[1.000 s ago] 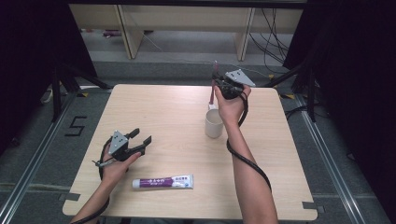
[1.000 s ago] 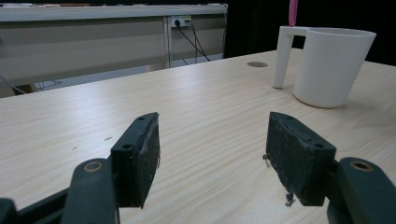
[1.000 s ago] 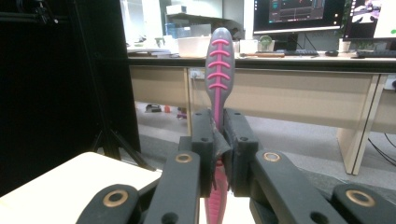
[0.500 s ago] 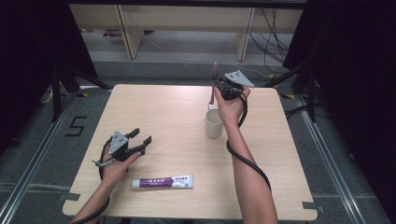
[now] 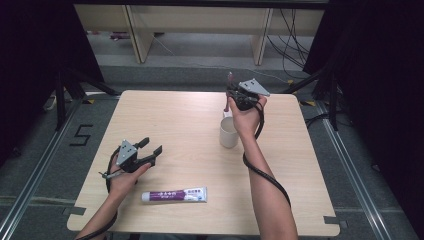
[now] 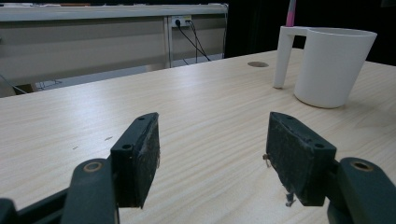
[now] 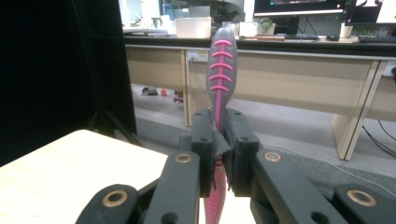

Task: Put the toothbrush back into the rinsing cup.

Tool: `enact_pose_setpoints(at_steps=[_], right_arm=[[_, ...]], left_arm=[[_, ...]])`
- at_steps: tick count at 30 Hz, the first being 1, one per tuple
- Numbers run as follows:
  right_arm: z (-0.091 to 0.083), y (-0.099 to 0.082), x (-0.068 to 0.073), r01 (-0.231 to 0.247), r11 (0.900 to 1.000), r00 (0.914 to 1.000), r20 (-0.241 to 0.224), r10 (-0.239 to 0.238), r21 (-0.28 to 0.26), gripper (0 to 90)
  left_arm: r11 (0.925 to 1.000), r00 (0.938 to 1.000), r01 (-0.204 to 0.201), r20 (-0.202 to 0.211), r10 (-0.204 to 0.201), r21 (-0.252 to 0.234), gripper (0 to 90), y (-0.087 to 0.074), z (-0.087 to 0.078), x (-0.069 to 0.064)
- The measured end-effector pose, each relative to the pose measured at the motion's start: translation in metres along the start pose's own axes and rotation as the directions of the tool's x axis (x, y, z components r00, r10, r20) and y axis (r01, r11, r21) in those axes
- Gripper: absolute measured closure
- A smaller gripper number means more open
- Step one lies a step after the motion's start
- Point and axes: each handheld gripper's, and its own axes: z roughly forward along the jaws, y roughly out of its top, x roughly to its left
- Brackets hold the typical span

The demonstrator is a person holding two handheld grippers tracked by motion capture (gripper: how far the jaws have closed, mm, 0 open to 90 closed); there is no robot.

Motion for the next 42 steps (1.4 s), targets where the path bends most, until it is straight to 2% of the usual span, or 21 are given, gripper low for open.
enact_pose_setpoints(at_steps=[1, 3, 4, 5, 6, 10, 12, 14, 15, 17, 18, 19, 29, 32, 34, 35, 36, 37, 38, 39, 42], right_arm=[[0.0, -0.001, 0.0, 0.009, 1.0, 0.9999, 0.007, -0.009, -0.002, 83.9], [0.0, -0.002, 0.001, -0.008, 0.9999, 0.9999, 0.006, 0.008, 0.015, 83.9], [0.001, -0.003, 0.0, 0.016, 0.9998, 0.9999, -0.002, -0.016, 0.009, 83.9], [0.0, -0.004, 0.002, -0.008, 0.9998, 1.0, 0.004, 0.008, 0.019, 83.9], [0.001, -0.005, 0.001, 0.009, 0.9999, 1.0, -0.003, -0.009, 0.011, 83.9], [0.001, -0.007, 0.001, 0.0, 0.9993, 1.0, 0.002, 0.0, 0.037, 83.9], [0.001, -0.009, 0.0, 0.014, 0.9991, 0.9999, 0.007, -0.014, 0.04, 83.9], [0.001, -0.011, -0.001, 0.011, 0.9988, 0.9999, 0.008, -0.012, 0.048, 83.9], [0.0, -0.012, 0.0, -0.006, 0.9981, 0.9999, 0.011, 0.005, 0.061, 83.9], [0.001, -0.014, -0.002, 0.024, 0.998, 0.9997, -0.002, -0.024, 0.058, 83.9], [-0.001, -0.015, 0.001, -0.011, 0.9973, 0.9999, 0.012, 0.011, 0.073, 83.9], [0.001, -0.016, -0.001, 0.015, 0.9979, 0.9999, 0.006, -0.015, 0.064, 83.9], [0.002, -0.024, 0.001, 0.011, 0.9942, 0.9999, 0.003, -0.011, 0.107, 83.9], [0.003, -0.026, 0.0, 0.033, 0.9924, 0.9994, -0.01, -0.032, 0.118, 83.9], [0.003, -0.027, 0.001, 0.019, 0.9912, 0.9998, -0.007, -0.018, 0.131, 83.9], [0.003, -0.027, -0.001, 0.039, 0.9909, 0.9992, -0.007, -0.039, 0.129, 83.9], [0.003, -0.028, 0.001, 0.019, 0.9904, 0.9998, -0.002, -0.019, 0.137, 83.9], [0.003, -0.028, 0.001, 0.018, 0.9898, 0.9998, -0.003, -0.018, 0.141, 83.9], [0.003, -0.028, 0.0, 0.037, 0.9898, 0.9993, -0.004, -0.037, 0.138, 83.9], [0.003, -0.029, 0.001, 0.011, 0.9892, 0.9999, -0.01, -0.009, 0.146, 83.9], [0.004, -0.03, 0.001, 0.013, 0.9874, 0.9999, -0.003, -0.013, 0.158, 83.9]], left_arm=[[1.0, 1.0, 0.0, -0.002, 0.0, 0.003, 35.0, 0.0, 0.0, 0.0], [1.0, 1.0, 0.001, -0.002, -0.001, 0.003, 35.1, 0.0, 0.0, 0.0], [1.0, 1.0, 0.002, -0.002, -0.002, 0.003, 35.0, 0.0, 0.0, 0.0], [1.0, 1.0, 0.002, -0.002, -0.002, 0.003, 35.0, 0.0, 0.0, 0.0], [1.0, 1.0, 0.002, -0.002, -0.002, 0.003, 35.0, 0.0, 0.0, 0.0], [1.0, 1.0, 0.002, -0.002, -0.002, 0.003, 35.0, 0.0, 0.0, 0.0], [1.0, 1.0, 0.002, -0.002, -0.002, 0.003, 35.0, 0.0, 0.0, 0.0], [1.0, 1.0, 0.002, -0.003, -0.002, 0.004, 35.0, 0.0, 0.0, 0.0], [1.0, 1.0, 0.002, -0.003, -0.002, 0.005, 35.0, 0.0, 0.0, 0.0], [1.0, 1.0, 0.0, -0.002, 0.0, 0.005, 35.0, 0.0, 0.0, 0.0], [1.0, 1.0, 0.0, -0.002, 0.0, 0.005, 35.0, 0.0, 0.0, 0.0], [1.0, 1.0, 0.0, -0.002, 0.0, 0.004, 35.0, 0.0, 0.0, 0.0], [1.0, 1.0, 0.002, -0.003, -0.002, 0.005, 35.0, 0.0, 0.0, 0.0], [1.0, 1.0, 0.0, -0.002, 0.0, 0.006, 34.8, 0.0, 0.0, 0.0], [1.0, 1.0, 0.0, -0.003, 0.0, 0.006, 34.9, 0.0, 0.0, 0.0], [1.0, 1.0, 0.0, -0.003, 0.0, 0.005, 34.9, 0.0, 0.0, 0.0], [1.0, 1.0, 0.0, -0.003, 0.0, 0.006, 34.9, 0.0, 0.0, 0.0], [1.0, 1.0, 0.0, -0.003, 0.0, 0.006, 34.9, 0.0, 0.0, 0.0], [1.0, 1.0, 0.001, -0.003, 0.0, 0.005, 34.9, 0.0, 0.0, 0.0], [1.0, 1.0, 0.0, -0.003, 0.0, 0.005, 34.9, 0.0, 0.0, 0.0], [1.0, 1.0, 0.001, -0.003, -0.001, 0.005, 34.9, 0.0, 0.0, 0.0]])
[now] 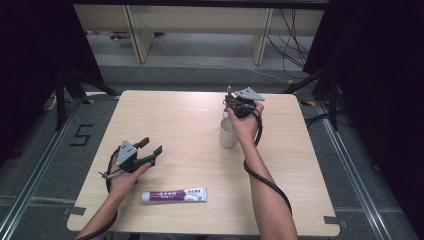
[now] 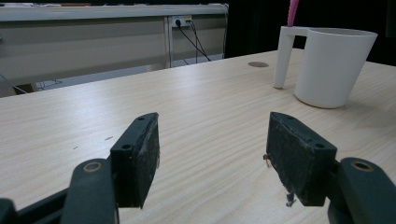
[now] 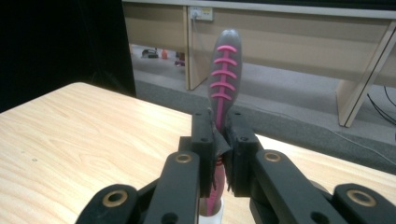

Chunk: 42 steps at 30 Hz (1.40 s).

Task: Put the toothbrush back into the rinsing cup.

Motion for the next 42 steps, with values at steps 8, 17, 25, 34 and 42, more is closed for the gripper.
enact_pose_setpoints(at_steps=[8, 17, 25, 34, 42], right_arm=[[0.0032, -0.0039, -0.0012, 0.009, 0.9992, 0.9999, -0.009, -0.008, 0.039, 83.9], [0.006, -0.0057, -0.0009, 0.029, 0.996, 0.9994, -0.019, -0.027, 0.084, 83.8], [0.0062, -0.0048, 0.0009, 0.034, 0.9952, 0.9994, -0.012, -0.033, 0.091, 83.9], [0.0056, -0.0038, 0.0006, 0.036, 0.9938, 0.9993, -0.011, -0.035, 0.105, 83.8], [0.0067, -0.005, 0.0001, 0.04, 0.991, 0.9992, -0.01, -0.039, 0.128, 78.9]], left_arm=[[1.0, 1.0, 0.0, -0.001, 0.0, 0.002, 34.7, 0.0, 0.0, 0.0], [1.0, 1.0, 0.0, -0.001, 0.0, 0.002, 34.6, 0.0001, 0.0001, 0.0001], [1.0, 1.0, 0.0, -0.001, 0.0, 0.003, 34.6, 0.0001, 0.0001, 0.0], [1.0, 1.0, 0.001, -0.001, -0.001, 0.004, 34.6, 0.0001, 0.0003, 0.0001], [1.0, 1.0, 0.004, -0.001, -0.004, 0.0, 34.6, 0.0, 0.0002, 0.0002]])
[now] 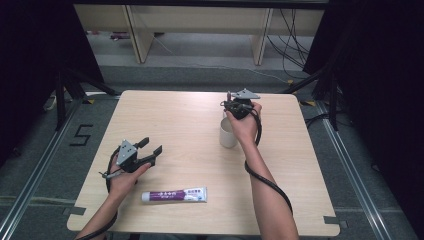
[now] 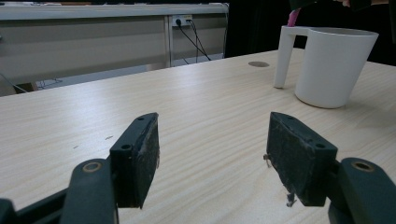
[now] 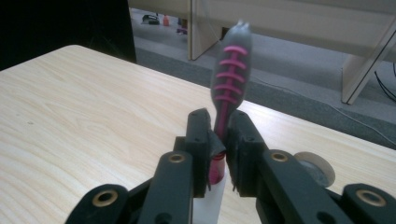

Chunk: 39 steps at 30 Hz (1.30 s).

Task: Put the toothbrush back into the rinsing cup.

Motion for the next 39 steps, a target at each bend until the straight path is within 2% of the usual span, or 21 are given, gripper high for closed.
enact_pose_setpoints(at_steps=[1, 3, 4, 5, 7, 9, 11, 13, 15, 16, 18, 21, 22, 23, 30, 35, 39], right_arm=[[0.0, -0.001, 0.0, 0.007, 0.9999, 0.9999, 0.012, -0.007, -0.008, 77.3], [0.0, -0.001, -0.001, 0.004, 1.0, 1.0, 0.005, -0.004, 0.0, 73.5], [0.0, -0.001, -0.002, 0.018, 0.9998, 0.9998, 0.008, -0.017, -0.003, 71.7], [-0.001, -0.001, -0.001, -0.005, 0.9999, 1.0, 0.001, 0.005, 0.011, 69.7], [-0.002, 0.0, -0.001, -0.013, 0.9995, 0.9999, -0.008, 0.013, 0.028, 65.5], [-0.002, 0.001, -0.001, 0.001, 0.9996, 0.9999, -0.014, -0.001, 0.027, 61.6], [-0.004, 0.001, 0.0, -0.017, 0.9992, 0.9998, -0.008, 0.017, 0.037, 57.2], [-0.005, 0.002, 0.0, -0.029, 0.998, 0.9992, -0.025, 0.03, 0.056, 53.0], [-0.006, 0.002, -0.001, -0.023, 0.9975, 0.9995, -0.02, 0.025, 0.067, 49.9], [-0.006, 0.002, -0.001, -0.017, 0.9974, 0.9996, -0.02, 0.018, 0.07, 49.2], [-0.008, 0.001, 0.0, -0.037, 0.9966, 0.999, -0.021, 0.039, 0.073, 47.3], [-0.011, 0.0, -0.001, -0.035, 0.9963, 0.9991, -0.02, 0.036, 0.079, 45.7], [-0.012, 0.0, -0.002, -0.021, 0.9965, 0.9997, -0.013, 0.022, 0.081, 45.0], [-0.013, 0.0, -0.001, -0.034, 0.9966, 0.9992, -0.018, 0.036, 0.075, 44.7], [-0.021, -0.002, -0.003, -0.001, 0.9969, 0.9996, -0.027, 0.003, 0.079, 42.3], [-0.028, -0.006, -0.003, -0.01, 0.9962, 0.9993, -0.034, 0.013, 0.086, 41.5], [-0.036, -0.009, -0.005, 0.005, 0.9955, 0.9993, -0.037, -0.002, 0.095, 41.2]], left_arm=[[1.0, 1.0, 0.001, 0.0, -0.001, -0.001, 34.6, 0.0, 0.0, 0.0], [1.0, 1.0, 0.002, 0.0, -0.002, -0.001, 34.6, 0.0, 0.0, 0.0], [1.0, 1.0, 0.002, 0.001, -0.002, -0.001, 34.6, 0.0, 0.0, 0.0], [1.0, 1.0, 0.002, 0.001, -0.002, -0.001, 34.6, 0.0, 0.0, 0.0], [1.0, 1.0, 0.002, 0.001, -0.002, -0.001, 34.6, 0.0, 0.0, 0.0], [1.0, 1.0, 0.002, 0.001, -0.002, -0.001, 34.6, 0.0, 0.0, 0.0], [1.0, 1.0, 0.003, 0.0, -0.003, -0.001, 34.6, 0.0, 0.0, 0.0], [1.0, 1.0, 0.002, 0.001, -0.002, 0.0, 34.6, 0.0, 0.0, 0.0], [1.0, 1.0, 0.001, 0.001, -0.001, -0.001, 34.6, 0.0, 0.0, 0.0], [1.0, 1.0, 0.002, 0.001, -0.002, -0.001, 34.6, 0.0, 0.0, 0.0], [1.0, 1.0, 0.004, 0.0, -0.004, -0.002, 34.6, 0.0, 0.0, 0.0], [1.0, 1.0, 0.003, 0.001, -0.003, -0.001, 34.6, 0.0, 0.0, 0.0], [1.0, 1.0, 0.003, 0.001, -0.003, -0.001, 34.6, 0.0, 0.0, 0.0], [1.0, 1.0, 0.002, 0.001, -0.002, -0.001, 34.6, 0.0, 0.0, 0.0], [1.0, 1.0, 0.003, 0.001, -0.003, -0.002, 34.6, 0.0, 0.0, 0.0], [1.0, 1.0, 0.004, 0.001, -0.004, -0.001, 34.6, 0.0, 0.0, 0.0], [1.0, 1.0, 0.003, 0.001, -0.003, -0.002, 34.5, 0.0, 0.0, 0.0]])
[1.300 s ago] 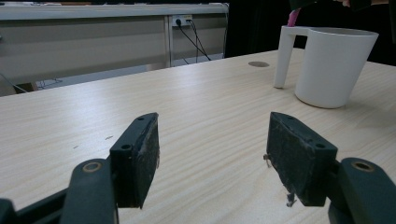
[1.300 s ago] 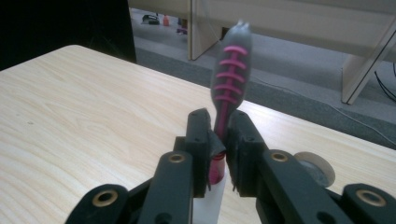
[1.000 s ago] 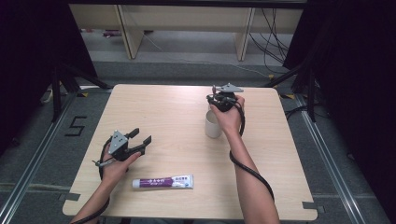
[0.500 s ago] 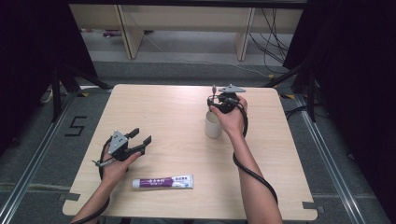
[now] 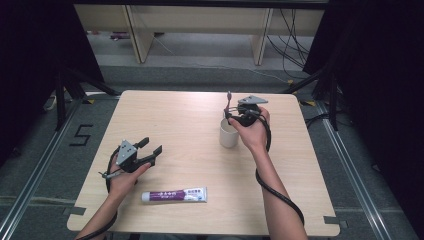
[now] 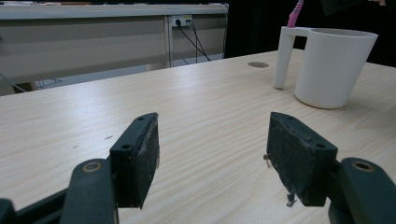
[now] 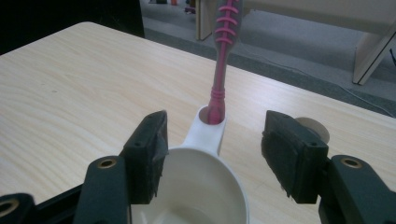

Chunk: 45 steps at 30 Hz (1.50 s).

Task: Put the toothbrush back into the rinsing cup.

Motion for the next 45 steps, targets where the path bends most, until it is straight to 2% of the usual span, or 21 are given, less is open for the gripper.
enact_pose_setpoints(at_steps=[8, 9, 10, 13, 15, 19, 21, 22, 23, 24, 25, 27, 29, 30, 31, 33, 37, 38, 39, 42, 45], right_arm=[[-0.016, -0.012, -0.003, -0.013, 0.9999, 0.9999, -0.001, 0.013, -0.004, 41.0], [-0.017, -0.014, -0.006, 0.009, 0.9999, 1.0, -0.004, -0.009, -0.008, 41.0], [-0.019, -0.016, -0.006, -0.013, 0.9999, 0.9999, -0.004, 0.013, 0.0, 41.0], [-0.023, -0.021, -0.008, -0.026, 0.9997, 0.9997, 0.0, 0.026, -0.001, 41.0], [-0.026, -0.023, -0.011, -0.003, 0.9999, 1.0, -0.001, 0.003, 0.011, 40.9], [-0.033, -0.03, -0.009, -0.013, 0.9997, 0.9999, -0.011, 0.013, 0.019, 40.7], [-0.037, -0.034, -0.011, 0.022, 0.9995, 0.9997, -0.005, -0.022, 0.023, 40.6], [-0.038, -0.036, -0.01, 0.009, 0.9998, 0.9999, -0.008, -0.009, 0.015, 40.6], [-0.042, -0.038, -0.009, -0.001, 0.9993, 1.0, -0.006, 0.002, 0.038, 40.6], [-0.044, -0.041, -0.012, 0.029, 0.9993, 0.9996, 0.0, -0.029, 0.025, 40.6], [-0.047, -0.043, -0.01, -0.001, 0.9989, 1.0, -0.01, 0.002, 0.046, 40.5], [-0.05, -0.049, -0.014, 0.022, 0.9991, 0.9997, -0.003, -0.022, 0.037, 40.5], [-0.055, -0.056, -0.014, -0.012, 0.999, 0.9999, -0.003, 0.012, 0.044, 40.5], [-0.057, -0.058, -0.017, 0.016, 0.9987, 0.9998, -0.007, -0.016, 0.048, 40.5], [-0.059, -0.063, -0.016, -0.015, 0.9986, 0.9998, -0.008, 0.016, 0.052, 40.4], [-0.063, -0.07, -0.018, -0.01, 0.9986, 1.0, -0.002, 0.01, 0.052, 40.3], [-0.07, -0.088, -0.023, -0.05, 0.9973, 0.9986, -0.014, 0.051, 0.053, 40.4], [-0.072, -0.093, -0.025, -0.05, 0.9977, 0.9987, -0.006, 0.05, 0.047, 40.4], [-0.074, -0.097, -0.023, -0.079, 0.9959, 0.9969, 0.008, 0.078, 0.044, 40.4], [-0.081, -0.108, -0.026, -0.082, 0.9951, 0.9966, 0.013, 0.081, 0.056, 40.4], [-0.088, -0.118, -0.027, -0.119, 0.9922, 0.9928, 0.019, 0.118, 0.038, 40.4]], left_arm=[[1.0, 1.0, -0.004, 0.0, 0.004, 0.002, 34.6, 0.0, 0.0, 0.0], [1.0, 1.0, -0.004, 0.0, 0.004, 0.002, 34.5, 0.0, 0.0, 0.0], [1.0, 1.0, -0.001, -0.001, 0.001, 0.001, 34.5, 0.0, 0.0, 0.0], [1.0, 1.0, 0.0, -0.001, 0.0, 0.001, 34.5, 0.0, 0.0, 0.0], [1.0, 1.0, 0.0, -0.001, 0.0, 0.001, 34.5, 0.0, 0.0, 0.0], [1.0, 1.0, 0.002, 0.0, -0.002, 0.001, 34.5, 0.0, 0.0, 0.0], [1.0, 1.0, 0.006, 0.002, -0.006, 0.001, 34.5, 0.0, 0.0, 0.001], [1.0, 1.0, 0.008, 0.005, -0.008, -0.002, 34.5, 0.0, 0.0, 0.001], [1.0, 1.0, 0.008, 0.003, -0.008, 0.002, 34.5, 0.0, 0.0, 0.001], [1.0, 1.0, 0.007, 0.006, -0.007, 0.001, 34.6, 0.0, 0.0, 0.001], [1.0, 0.9999, 0.008, 0.008, -0.008, -0.001, 34.6, 0.0, 0.0, 0.001], [1.0, 0.9999, 0.005, 0.009, -0.005, 0.001, 34.6, 0.0, 0.0, 0.001], [1.0, 1.0, -0.003, 0.007, 0.003, 0.006, 34.6, 0.0, 0.0, 0.0], [0.9999, 0.9999, -0.009, 0.008, 0.009, 0.01, 34.6, 0.0, 0.0, 0.0], [0.9999, 0.9999, -0.012, 0.009, 0.011, 0.013, 34.7, 0.0, 0.0, 0.0], [0.9999, 0.9999, -0.013, 0.008, 0.013, 0.012, 34.7, 0.001, 0.0, 0.0], [0.9998, 0.9998, -0.018, 0.004, 0.018, -0.004, 34.7, 0.008, -0.005, 0.001], [0.9997, 0.9997, -0.024, 0.005, 0.025, -0.007, 34.7, 0.009, -0.005, 0.001], [0.9995, 0.9995, -0.031, 0.004, 0.031, -0.004, 34.7, 0.011, -0.006, 0.001], [0.9993, 0.9992, -0.037, 0.013, 0.037, -0.001, 34.7, 0.015, -0.008, -0.002], [0.9989, 0.9985, -0.048, 0.027, 0.048, 0.001, 34.9, 0.021, -0.011, -0.005]])
